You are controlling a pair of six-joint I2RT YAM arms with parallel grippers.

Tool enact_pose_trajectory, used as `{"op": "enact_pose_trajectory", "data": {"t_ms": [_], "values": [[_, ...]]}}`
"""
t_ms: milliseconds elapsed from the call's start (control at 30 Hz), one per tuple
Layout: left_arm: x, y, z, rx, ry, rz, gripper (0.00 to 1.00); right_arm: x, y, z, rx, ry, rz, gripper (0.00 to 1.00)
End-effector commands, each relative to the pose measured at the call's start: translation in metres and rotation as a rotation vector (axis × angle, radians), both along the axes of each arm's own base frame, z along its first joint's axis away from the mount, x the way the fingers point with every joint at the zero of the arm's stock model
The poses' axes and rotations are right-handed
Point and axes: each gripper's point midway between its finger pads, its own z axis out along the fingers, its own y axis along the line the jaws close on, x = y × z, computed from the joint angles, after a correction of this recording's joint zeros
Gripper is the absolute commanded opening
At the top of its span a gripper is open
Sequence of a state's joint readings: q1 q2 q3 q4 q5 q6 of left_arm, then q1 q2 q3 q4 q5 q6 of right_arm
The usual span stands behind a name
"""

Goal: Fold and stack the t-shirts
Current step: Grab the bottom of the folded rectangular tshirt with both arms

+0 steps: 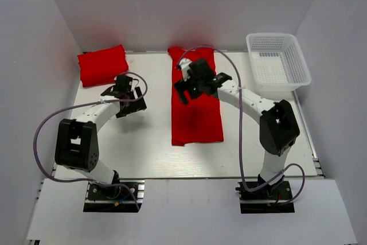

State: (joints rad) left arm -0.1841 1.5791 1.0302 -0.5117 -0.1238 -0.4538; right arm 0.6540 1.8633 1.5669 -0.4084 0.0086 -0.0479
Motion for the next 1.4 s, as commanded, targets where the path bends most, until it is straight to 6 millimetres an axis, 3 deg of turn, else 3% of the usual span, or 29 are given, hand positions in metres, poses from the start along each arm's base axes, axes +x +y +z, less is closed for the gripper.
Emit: {"op": "enact_pose_trajectory", "data": {"t_ms": [0,200,400,533,833,967,1100,1367], "values": [[-0.017,-0.002,0.007,-0.044,-0.025,0.01,1.0,-0.067,0.019,-0.03,-0.008,0.116,0.256,0.9],[-0.043,0.001,-0.002,-0.053,-0.007,0.013,1.0,-0.128,0.035,-0.055,-0.063,0.119,0.447,0.9],[-0.049,0.001,-0.009,-0.04,0.011,0.01,1.0,-0.162,0.051,-0.073,-0.07,0.101,0.522,0.9],[-0.048,-0.001,-0.008,-0.045,0.003,-0.003,1.0,-0.168,0.047,-0.084,-0.139,0.078,0.521,0.9],[-0.048,-0.001,-0.007,-0.047,-0.006,-0.003,1.0,-0.151,0.046,-0.093,-0.194,0.001,0.406,0.9],[-0.048,-0.001,-0.007,-0.047,-0.006,-0.003,1.0,-0.149,0.046,-0.099,-0.194,0.013,0.39,0.84],[-0.046,-0.003,-0.006,-0.052,-0.014,-0.017,1.0,-0.154,0.046,-0.105,-0.198,0.044,0.402,0.77],[-0.046,-0.004,-0.006,-0.062,-0.022,-0.022,1.0,-0.181,0.055,-0.099,-0.115,0.102,0.516,0.77]]}}
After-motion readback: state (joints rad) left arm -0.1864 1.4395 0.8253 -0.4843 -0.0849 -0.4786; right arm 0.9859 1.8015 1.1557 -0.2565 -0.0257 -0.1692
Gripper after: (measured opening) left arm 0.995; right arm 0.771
